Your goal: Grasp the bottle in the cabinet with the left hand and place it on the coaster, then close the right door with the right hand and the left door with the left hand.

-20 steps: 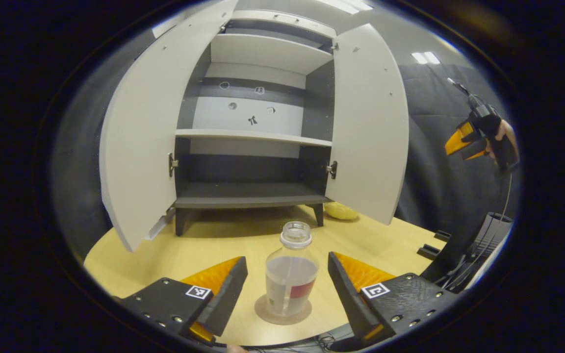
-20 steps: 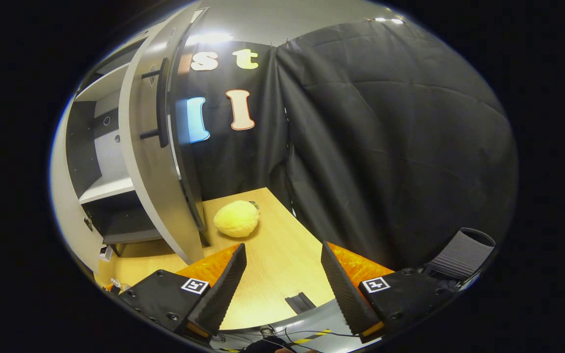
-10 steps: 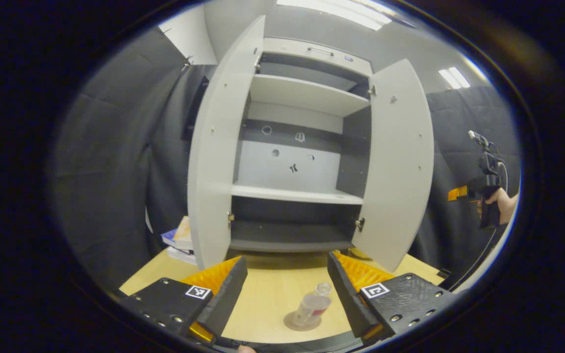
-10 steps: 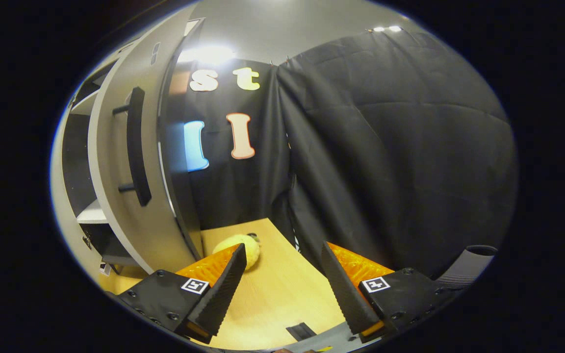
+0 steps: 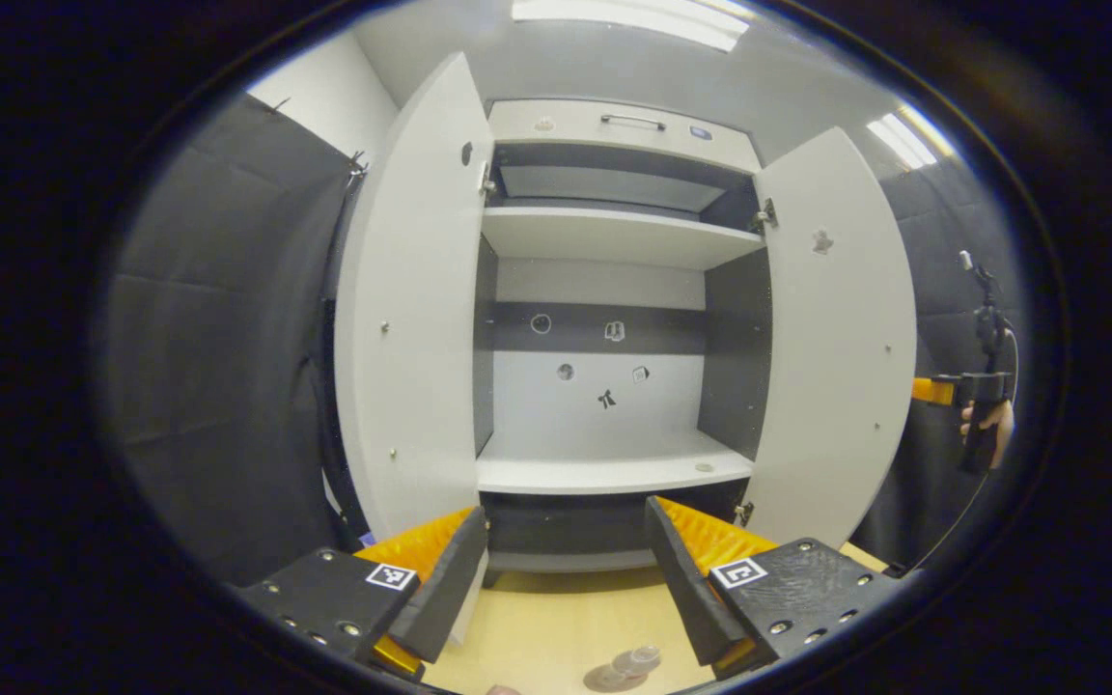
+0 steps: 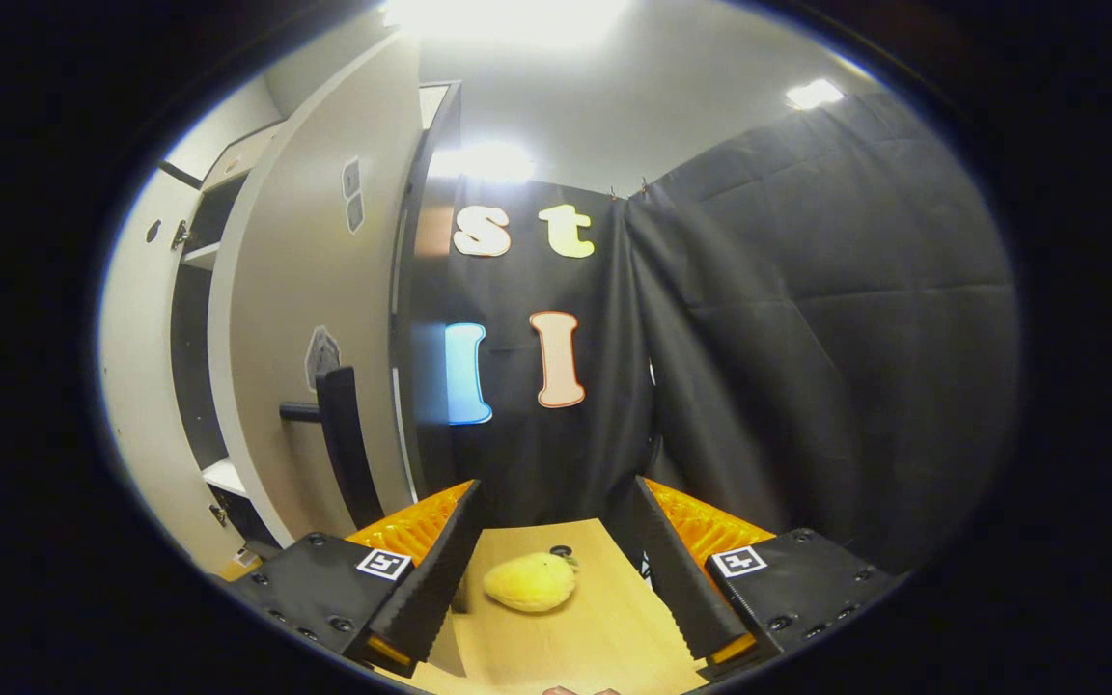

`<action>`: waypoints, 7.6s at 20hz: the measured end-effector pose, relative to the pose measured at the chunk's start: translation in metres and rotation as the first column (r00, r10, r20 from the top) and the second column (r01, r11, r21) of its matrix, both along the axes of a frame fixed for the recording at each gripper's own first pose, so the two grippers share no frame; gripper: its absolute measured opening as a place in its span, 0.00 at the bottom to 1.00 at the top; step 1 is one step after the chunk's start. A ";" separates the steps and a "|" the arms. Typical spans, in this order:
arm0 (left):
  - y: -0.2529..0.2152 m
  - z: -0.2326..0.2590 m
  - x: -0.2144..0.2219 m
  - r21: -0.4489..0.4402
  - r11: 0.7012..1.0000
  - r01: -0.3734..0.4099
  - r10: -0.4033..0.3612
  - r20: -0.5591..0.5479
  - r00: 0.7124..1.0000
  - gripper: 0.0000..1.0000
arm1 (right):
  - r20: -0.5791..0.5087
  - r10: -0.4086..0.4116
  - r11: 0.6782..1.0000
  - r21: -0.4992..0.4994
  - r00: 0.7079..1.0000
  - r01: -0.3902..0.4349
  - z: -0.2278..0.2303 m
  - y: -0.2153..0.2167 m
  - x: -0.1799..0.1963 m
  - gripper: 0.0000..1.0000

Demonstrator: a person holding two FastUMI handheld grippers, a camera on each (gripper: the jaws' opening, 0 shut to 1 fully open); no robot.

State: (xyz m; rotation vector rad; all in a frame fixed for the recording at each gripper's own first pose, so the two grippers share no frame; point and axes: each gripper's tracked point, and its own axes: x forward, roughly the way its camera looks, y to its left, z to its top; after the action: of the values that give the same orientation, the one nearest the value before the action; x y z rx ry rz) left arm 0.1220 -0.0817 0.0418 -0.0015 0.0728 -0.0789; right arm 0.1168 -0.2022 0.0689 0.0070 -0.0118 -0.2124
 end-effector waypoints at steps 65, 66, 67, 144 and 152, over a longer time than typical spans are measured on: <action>0.273 0.043 0.094 0.009 0.998 -0.069 0.068 0.072 0.995 0.94 | -0.128 0.072 0.991 0.117 0.989 -0.057 -0.081 0.226 -0.031 0.96; 0.266 0.041 0.100 0.004 0.999 -0.047 0.047 0.064 0.997 0.94 | -0.127 0.056 0.992 0.116 0.990 -0.041 -0.083 0.222 -0.034 0.96; 0.258 0.039 0.103 -0.002 1.000 -0.024 0.024 0.053 0.998 0.95 | -0.128 0.042 0.993 0.119 0.991 -0.027 -0.085 0.218 -0.038 0.96; 0.163 0.089 0.018 -0.142 0.985 -0.094 0.116 0.160 0.980 0.94 | 0.017 0.258 0.964 0.060 0.966 -0.259 -0.004 0.189 -0.005 0.96; 0.136 0.077 0.006 -0.102 0.983 -0.153 0.166 0.127 0.978 0.94 | -0.022 0.389 0.921 0.045 0.921 -0.388 -0.009 0.195 0.004 0.92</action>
State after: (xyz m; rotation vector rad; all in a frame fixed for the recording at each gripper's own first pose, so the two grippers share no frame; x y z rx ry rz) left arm 0.1275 0.0539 0.1191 -0.0939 -0.0666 0.0786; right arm 0.1207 -0.0075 0.0600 0.0457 0.0242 0.1866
